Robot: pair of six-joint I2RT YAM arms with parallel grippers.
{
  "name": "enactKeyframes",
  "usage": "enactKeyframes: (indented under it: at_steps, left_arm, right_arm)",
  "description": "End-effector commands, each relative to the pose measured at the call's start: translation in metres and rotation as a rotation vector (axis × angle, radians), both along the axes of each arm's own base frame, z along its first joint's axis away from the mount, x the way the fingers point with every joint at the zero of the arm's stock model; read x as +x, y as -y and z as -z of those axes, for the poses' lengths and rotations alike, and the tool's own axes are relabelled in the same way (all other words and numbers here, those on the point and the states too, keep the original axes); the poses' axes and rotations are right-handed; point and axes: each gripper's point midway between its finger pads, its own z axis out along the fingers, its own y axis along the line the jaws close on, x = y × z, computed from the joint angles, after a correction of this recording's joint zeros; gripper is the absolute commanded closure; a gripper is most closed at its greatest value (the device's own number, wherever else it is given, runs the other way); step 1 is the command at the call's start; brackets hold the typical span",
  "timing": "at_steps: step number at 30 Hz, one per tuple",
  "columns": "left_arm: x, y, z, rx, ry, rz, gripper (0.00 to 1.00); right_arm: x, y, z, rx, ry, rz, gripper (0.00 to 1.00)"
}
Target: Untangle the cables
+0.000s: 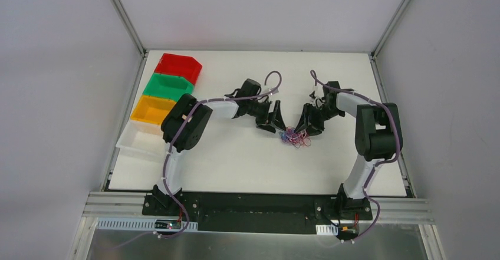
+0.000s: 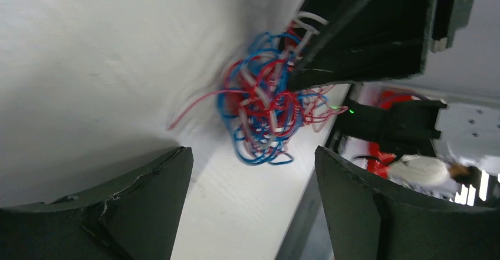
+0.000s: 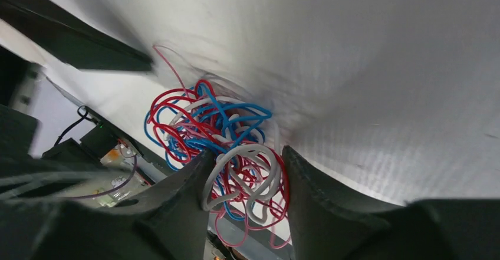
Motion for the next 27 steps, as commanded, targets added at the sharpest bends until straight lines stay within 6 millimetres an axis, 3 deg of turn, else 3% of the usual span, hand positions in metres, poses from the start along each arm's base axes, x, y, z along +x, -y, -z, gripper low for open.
enactKeyframes:
  at_steps: [1, 3, 4, 7, 9, 12, 14, 17, 20, 22, 27]
  left_arm:
    - [-0.009, 0.042, 0.004, -0.058, -0.037, 0.006, 0.22]
    - [-0.012, 0.047, 0.007, -0.069, -0.065, 0.007, 0.29]
    - [-0.015, 0.048, 0.004, -0.080, -0.071, 0.015, 0.38]
    - [-0.025, 0.046, -0.019, -0.126, -0.047, 0.065, 0.79]
    - [-0.036, 0.039, -0.047, -0.167, 0.020, 0.117, 1.00]
    - [-0.053, 0.024, -0.093, -0.210, 0.169, 0.177, 1.00]
    - [-0.063, 0.016, -0.124, -0.242, 0.257, 0.208, 1.00]
    - [-0.074, 0.004, -0.153, -0.255, 0.276, 0.232, 1.00]
    - [-0.079, -0.004, -0.166, -0.253, 0.291, 0.241, 1.00]
    - [-0.078, -0.012, -0.168, -0.240, 0.311, 0.239, 1.00]
    - [-0.060, -0.053, -0.163, -0.163, 0.371, 0.208, 1.00]
  right_arm:
    - [0.002, -0.020, -0.009, 0.082, 0.036, -0.019, 0.56]
    - [0.002, -0.021, -0.012, 0.091, 0.046, -0.019, 0.60]
    - [0.002, -0.021, -0.015, 0.091, 0.055, -0.018, 0.61]
    - [0.001, -0.018, -0.023, 0.083, 0.092, -0.025, 0.63]
    - [0.002, -0.006, -0.021, 0.006, 0.119, -0.028, 0.70]
    - [0.006, 0.019, -0.010, -0.149, 0.143, -0.037, 0.85]
    - [0.007, 0.035, -0.003, -0.223, 0.156, -0.059, 0.89]
    - [0.009, 0.054, 0.007, -0.308, 0.173, -0.099, 0.92]
    - [0.010, 0.070, 0.012, -0.370, 0.194, -0.144, 1.00]
    - [0.011, 0.078, 0.009, -0.396, 0.208, -0.152, 1.00]
    - [0.013, 0.122, 0.000, -0.536, 0.249, -0.156, 1.00]
